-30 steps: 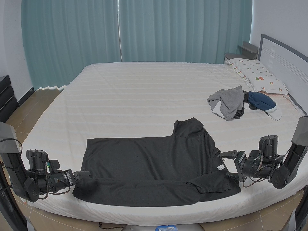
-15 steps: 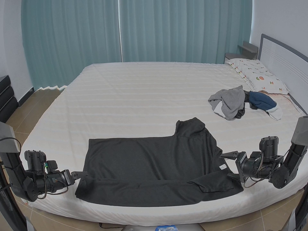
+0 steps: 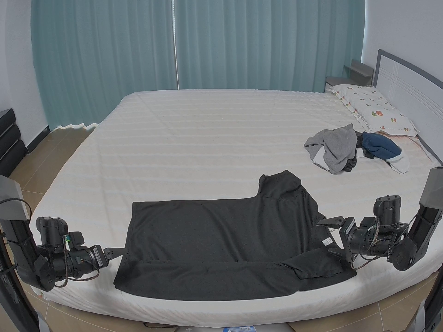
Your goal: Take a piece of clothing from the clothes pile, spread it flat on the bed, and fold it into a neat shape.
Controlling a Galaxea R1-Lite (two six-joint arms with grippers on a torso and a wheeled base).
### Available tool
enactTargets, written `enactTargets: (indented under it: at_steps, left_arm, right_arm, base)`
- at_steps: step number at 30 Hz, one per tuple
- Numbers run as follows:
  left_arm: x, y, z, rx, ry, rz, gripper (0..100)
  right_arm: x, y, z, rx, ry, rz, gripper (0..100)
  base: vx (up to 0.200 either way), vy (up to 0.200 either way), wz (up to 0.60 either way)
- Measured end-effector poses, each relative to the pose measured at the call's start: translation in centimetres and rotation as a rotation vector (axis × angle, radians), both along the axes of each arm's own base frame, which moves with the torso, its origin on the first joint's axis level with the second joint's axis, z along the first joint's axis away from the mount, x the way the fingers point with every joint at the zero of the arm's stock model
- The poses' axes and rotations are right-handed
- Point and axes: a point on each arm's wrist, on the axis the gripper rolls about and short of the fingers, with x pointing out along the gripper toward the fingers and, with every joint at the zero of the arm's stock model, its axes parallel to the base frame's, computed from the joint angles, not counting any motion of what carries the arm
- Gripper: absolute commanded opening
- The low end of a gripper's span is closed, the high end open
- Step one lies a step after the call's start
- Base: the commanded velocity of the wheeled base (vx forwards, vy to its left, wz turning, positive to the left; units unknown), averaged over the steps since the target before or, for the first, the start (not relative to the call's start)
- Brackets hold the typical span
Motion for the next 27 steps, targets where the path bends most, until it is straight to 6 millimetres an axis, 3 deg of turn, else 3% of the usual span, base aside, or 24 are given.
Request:
enactTargets:
  at_steps: [22,27]
  left_arm:
    - [0.44,-0.85,0.12,-0.042,0.010,0.003,100]
    - [0.48,-0.88,0.11,-0.050,0.014,0.009,100]
  right_arm:
    - [-0.02,0.03,-0.05,-0.001,0.001,0.002,100]
    - [-0.09,0.02,-0.08,-0.002,0.003,0.003,100]
  base:
    - [0.000,0.000,0.00]
    - [0.000,-0.200,0.00]
